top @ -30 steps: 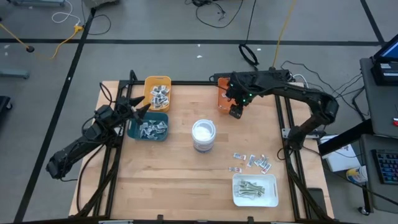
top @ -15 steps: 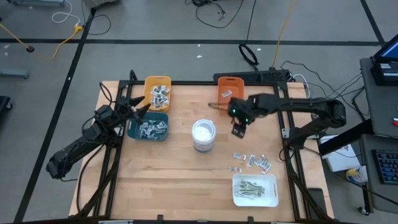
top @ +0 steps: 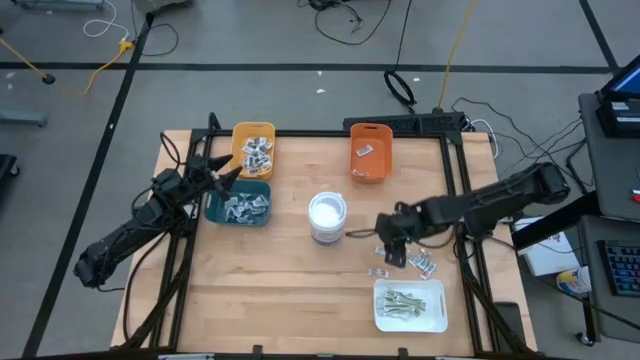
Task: Pick & Place First Aid Supplies
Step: Put the orange pad into the orange bin
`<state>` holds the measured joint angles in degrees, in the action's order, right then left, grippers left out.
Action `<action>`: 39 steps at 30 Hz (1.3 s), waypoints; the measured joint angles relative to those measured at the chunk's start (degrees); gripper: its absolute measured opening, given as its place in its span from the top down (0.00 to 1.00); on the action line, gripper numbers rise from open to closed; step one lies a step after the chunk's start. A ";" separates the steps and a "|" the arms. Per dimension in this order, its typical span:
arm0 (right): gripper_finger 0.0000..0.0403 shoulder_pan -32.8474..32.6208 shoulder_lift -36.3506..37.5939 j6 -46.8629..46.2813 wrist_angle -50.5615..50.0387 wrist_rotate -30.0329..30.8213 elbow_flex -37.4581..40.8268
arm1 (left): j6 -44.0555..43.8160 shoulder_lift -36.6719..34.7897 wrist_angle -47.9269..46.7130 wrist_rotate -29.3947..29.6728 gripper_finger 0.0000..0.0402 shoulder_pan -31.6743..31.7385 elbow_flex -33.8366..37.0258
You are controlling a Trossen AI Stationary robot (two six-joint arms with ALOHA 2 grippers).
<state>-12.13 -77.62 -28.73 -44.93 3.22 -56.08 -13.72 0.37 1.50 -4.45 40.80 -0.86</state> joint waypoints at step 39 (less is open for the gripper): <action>0.89 -0.89 -10.39 5.78 18.60 -2.01 11.21 | 0.00 0.01 0.00 0.00 0.24 -0.02 -0.02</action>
<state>-13.02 -88.01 -22.96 -26.33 1.21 -44.86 -13.72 0.38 1.50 -4.45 40.77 -0.88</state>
